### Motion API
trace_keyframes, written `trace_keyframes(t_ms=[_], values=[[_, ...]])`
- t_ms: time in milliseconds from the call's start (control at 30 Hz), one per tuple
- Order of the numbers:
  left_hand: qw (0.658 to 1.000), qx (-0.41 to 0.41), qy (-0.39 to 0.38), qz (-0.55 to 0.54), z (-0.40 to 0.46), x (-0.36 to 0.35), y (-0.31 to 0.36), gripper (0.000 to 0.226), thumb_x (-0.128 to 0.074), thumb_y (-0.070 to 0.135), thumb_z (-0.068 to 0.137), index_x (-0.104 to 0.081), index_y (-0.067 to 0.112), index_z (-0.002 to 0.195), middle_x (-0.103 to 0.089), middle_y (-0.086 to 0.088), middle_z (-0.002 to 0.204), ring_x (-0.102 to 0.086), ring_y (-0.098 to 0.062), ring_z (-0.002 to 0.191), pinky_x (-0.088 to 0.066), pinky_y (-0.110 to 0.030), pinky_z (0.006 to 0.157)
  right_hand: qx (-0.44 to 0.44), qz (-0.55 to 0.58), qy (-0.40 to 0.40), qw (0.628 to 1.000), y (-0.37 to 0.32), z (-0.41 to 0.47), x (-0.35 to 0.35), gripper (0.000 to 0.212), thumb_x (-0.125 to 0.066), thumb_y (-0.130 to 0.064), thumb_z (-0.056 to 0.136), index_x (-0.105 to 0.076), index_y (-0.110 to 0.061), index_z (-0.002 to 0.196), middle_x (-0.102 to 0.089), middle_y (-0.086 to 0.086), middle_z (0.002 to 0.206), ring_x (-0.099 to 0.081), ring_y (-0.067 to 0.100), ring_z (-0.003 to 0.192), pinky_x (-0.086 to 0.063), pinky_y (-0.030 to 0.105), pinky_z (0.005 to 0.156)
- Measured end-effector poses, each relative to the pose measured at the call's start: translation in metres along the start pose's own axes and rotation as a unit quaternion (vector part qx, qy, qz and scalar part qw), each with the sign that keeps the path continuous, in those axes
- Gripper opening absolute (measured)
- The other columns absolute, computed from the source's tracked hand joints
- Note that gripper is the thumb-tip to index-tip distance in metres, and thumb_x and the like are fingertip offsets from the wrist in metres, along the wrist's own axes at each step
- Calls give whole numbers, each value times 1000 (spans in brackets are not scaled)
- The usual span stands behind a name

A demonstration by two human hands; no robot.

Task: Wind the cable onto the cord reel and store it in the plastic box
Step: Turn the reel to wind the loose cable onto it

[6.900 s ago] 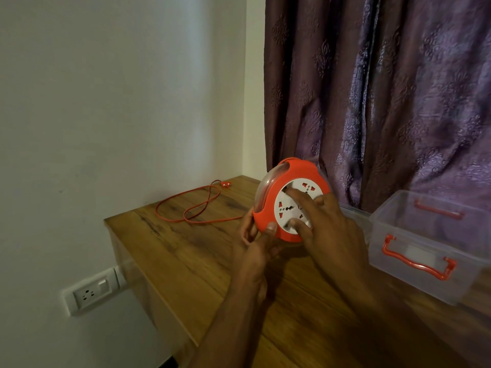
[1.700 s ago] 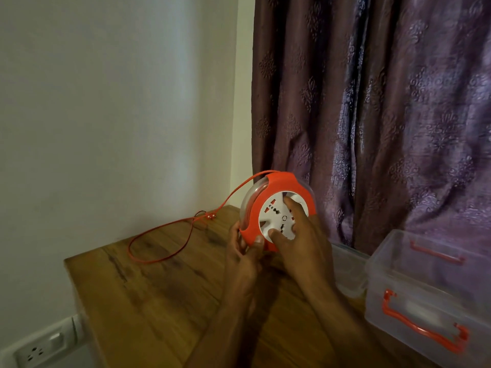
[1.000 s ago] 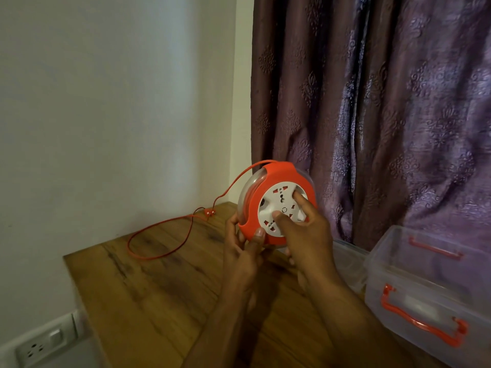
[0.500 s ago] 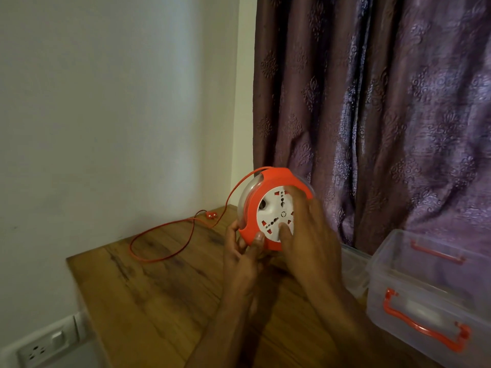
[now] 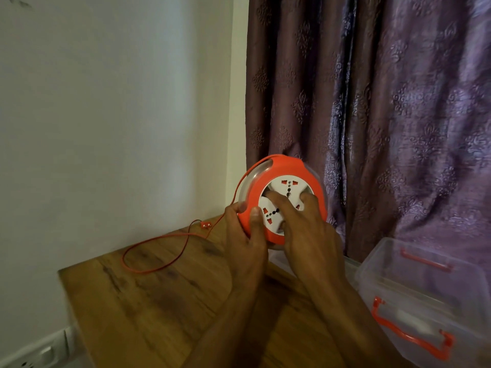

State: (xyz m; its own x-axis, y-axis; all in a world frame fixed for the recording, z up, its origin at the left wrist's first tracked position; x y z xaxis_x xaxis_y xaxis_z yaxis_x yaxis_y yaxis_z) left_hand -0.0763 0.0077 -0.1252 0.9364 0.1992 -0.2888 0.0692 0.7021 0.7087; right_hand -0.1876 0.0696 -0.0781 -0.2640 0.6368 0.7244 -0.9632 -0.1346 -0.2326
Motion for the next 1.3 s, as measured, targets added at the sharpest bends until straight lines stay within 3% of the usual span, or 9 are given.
trace_keyframes(t_ms=[200,267,400,600,700,867,1033,1133,1300], values=[[999,-26,27,34,9,-5,-11,45,-41,62,86,-55,25,108,-68,8,97,-71,-8,76,-60,-17,62,16,-29,16,999,8,2,0,57,-40,-34,90,-17,-55,138,-6,1,154,-47,35,120,-47,46,91],[998,-29,39,47,7,-3,-15,45,-39,63,87,-55,25,105,-67,15,89,-71,-1,71,-57,-13,57,9,-31,4,999,12,4,-6,59,-43,-29,92,-16,-55,138,-7,1,154,-48,36,119,-46,47,91],[996,-21,34,85,5,8,-21,32,-36,55,92,-56,30,97,-61,23,80,-64,15,73,-46,-2,49,0,-65,-6,998,13,1,-17,58,-45,-40,93,-14,-54,140,-24,0,153,-51,31,118,-47,45,91],[991,-29,37,128,2,10,-23,34,-34,54,91,-53,27,95,-61,16,77,-67,-1,69,-47,-7,50,-28,-27,11,999,19,0,-21,64,-52,-49,87,-15,-55,138,-48,-1,137,-57,27,110,-47,40,85],[993,-25,30,109,0,8,-22,26,-37,51,91,-50,30,95,-58,24,79,-63,15,75,-45,-2,49,-47,-19,49,998,20,-2,-16,63,-52,-59,83,-23,-52,138,-60,1,125,-60,28,104,-49,39,81],[994,-25,24,99,-2,8,-21,43,-35,50,92,-57,17,108,-60,17,91,-64,13,70,-44,1,51,-87,4,82,993,19,-5,-12,61,-41,-66,85,-29,-44,141,-67,5,110,-61,30,98,-49,37,78],[995,-20,25,92,0,7,-23,44,-37,43,97,-60,8,110,-61,9,93,-55,29,77,-40,6,53,-112,102,82,985,19,-5,-14,55,-46,-54,90,-38,-35,140,-65,4,120,-59,27,107,-47,38,86],[995,-10,27,95,1,9,-23,49,-33,49,91,-59,11,109,-58,12,91,-52,32,75,-37,7,51,-105,45,50,992,19,-1,-10,51,-48,-49,90,-38,-37,138,-64,3,120,-58,30,106,-48,38,85],[994,5,37,107,4,13,-25,28,-37,44,95,-52,21,101,-55,24,80,-57,27,74,-41,3,49,18,-8,78,997,13,8,21,39,-51,-28,90,-49,-36,128,-60,-1,121,-61,27,96,-48,34,73]])
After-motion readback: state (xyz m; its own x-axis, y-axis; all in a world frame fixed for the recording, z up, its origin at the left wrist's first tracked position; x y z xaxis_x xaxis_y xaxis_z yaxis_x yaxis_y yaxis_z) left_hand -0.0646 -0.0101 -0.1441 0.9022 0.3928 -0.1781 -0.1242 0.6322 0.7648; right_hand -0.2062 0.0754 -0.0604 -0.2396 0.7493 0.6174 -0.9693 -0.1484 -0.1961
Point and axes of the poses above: each hand's wrist, its own z-axis towards the middle knuckle, its own x-axis out of the back of the hand, y = z × x, the point moved 7 cm from there along z, towards the middle knuckle
